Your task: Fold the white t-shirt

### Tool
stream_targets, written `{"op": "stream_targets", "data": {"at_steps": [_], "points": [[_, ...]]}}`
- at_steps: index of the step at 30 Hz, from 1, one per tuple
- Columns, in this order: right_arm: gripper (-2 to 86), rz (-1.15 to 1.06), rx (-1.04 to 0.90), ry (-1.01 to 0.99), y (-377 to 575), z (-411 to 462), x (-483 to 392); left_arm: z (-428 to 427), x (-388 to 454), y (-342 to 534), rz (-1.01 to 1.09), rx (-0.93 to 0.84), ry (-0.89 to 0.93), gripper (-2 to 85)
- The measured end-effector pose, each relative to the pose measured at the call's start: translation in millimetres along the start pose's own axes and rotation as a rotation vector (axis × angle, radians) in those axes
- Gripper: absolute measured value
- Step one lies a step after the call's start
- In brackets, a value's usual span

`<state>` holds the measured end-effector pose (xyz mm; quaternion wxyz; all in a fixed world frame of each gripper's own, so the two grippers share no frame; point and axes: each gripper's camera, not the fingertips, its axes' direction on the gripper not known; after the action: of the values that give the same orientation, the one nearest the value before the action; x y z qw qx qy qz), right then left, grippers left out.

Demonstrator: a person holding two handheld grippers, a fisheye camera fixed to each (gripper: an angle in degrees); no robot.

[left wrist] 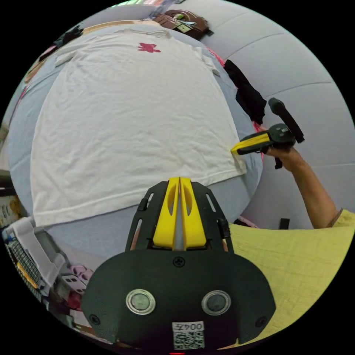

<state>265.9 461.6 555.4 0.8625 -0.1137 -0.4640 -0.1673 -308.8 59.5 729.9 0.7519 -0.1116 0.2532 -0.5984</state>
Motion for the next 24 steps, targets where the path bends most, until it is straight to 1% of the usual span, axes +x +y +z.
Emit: {"op": "stream_targets", "data": {"at_steps": [3, 5, 9, 11, 16, 18, 19, 20, 22, 24], "points": [[-0.5, 0.062, 0.004, -0.015, 3.8, 6.7, -10.0, -24.0, -27.6, 16.9, -0.003, 0.024, 0.001, 0.2], [-0.4, 0.147, -0.007, -0.023, 4.6, 12.1, -17.9, -37.7, -47.0, 25.9, -0.033, 0.048, 0.013, 0.2], [-0.4, 0.112, -0.035, 0.070, 3.2, 20.3, -43.2, -60.8, -83.4, 37.4, -0.097, 0.084, -0.005, 0.2], [-0.3, 0.022, -0.046, 0.138, 5.0, 26.5, -60.4, -67.5, -94.8, 39.1, -0.120, 0.089, -0.022, 0.2], [0.2, 0.100, -0.057, 0.048, 8.0, 33.8, -59.9, -82.3, -115.0, 37.1, -0.174, 0.092, -0.050, 0.1], [0.9, 0.108, -0.041, 0.025, 12.8, 36.6, -60.9, -88.0, -116.8, 32.3, -0.185, 0.072, -0.108, 0.1], [1.5, 0.106, -0.032, 0.023, 16.2, 38.6, -63.4, -89.5, -117.4, 31.0, -0.191, 0.068, -0.114, 0.1], [4.4, 0.091, -0.036, 0.038, 19.0, 40.4, -68.3, -93.2, -118.6, 28.5, -0.201, 0.070, -0.118, 0.1], [7.2, 0.061, -0.041, 0.063, 22.1, 41.3, -77.5, -99.1, -120.4, 23.3, -0.210, 0.069, -0.124, 0.1], [8.1, 0.073, -0.008, 0.091, 25.5, 41.2, -83.3, -106.9, -121.0, 13.9, -0.201, 0.058, -0.169, 0.1]]}}
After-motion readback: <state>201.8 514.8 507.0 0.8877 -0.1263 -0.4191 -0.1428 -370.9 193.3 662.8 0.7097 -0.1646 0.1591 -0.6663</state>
